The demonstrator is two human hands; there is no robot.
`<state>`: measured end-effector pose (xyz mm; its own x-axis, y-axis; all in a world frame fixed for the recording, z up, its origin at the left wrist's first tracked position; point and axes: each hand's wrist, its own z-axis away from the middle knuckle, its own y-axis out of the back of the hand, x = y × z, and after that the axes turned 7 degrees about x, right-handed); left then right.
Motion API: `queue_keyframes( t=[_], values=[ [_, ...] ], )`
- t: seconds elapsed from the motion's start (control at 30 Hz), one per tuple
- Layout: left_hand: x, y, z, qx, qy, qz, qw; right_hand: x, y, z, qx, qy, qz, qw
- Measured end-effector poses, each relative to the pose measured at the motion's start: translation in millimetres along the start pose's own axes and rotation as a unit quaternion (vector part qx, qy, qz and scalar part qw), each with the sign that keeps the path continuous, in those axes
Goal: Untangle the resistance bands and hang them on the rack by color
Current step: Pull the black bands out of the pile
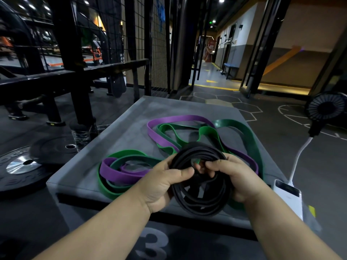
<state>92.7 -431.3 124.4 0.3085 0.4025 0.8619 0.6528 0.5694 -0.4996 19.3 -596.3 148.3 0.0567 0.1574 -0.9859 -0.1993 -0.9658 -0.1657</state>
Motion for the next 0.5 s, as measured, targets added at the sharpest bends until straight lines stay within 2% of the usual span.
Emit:
queue_keyframes(
  t=[0.1, 0.2, 0.37, 0.5],
  values=[
    [2, 4, -2, 0.058, -0.001, 0.004, 0.998, 0, -5, 0, -0.024, 0.017, -0.003, 1.0],
    [1, 5, -3, 0.084, 0.004, 0.001, 0.996, 1, -11, 0, -0.02, 0.019, -0.054, 0.998],
    [3, 8, -6, 0.097, 0.014, -0.01, 0.995, 13, -11, -6, -0.019, 0.033, -0.127, 0.991],
    [6, 11, -6, 0.094, 0.012, -0.022, 0.995, 16, -11, -7, -0.055, 0.045, -0.14, 0.988]
  ],
)
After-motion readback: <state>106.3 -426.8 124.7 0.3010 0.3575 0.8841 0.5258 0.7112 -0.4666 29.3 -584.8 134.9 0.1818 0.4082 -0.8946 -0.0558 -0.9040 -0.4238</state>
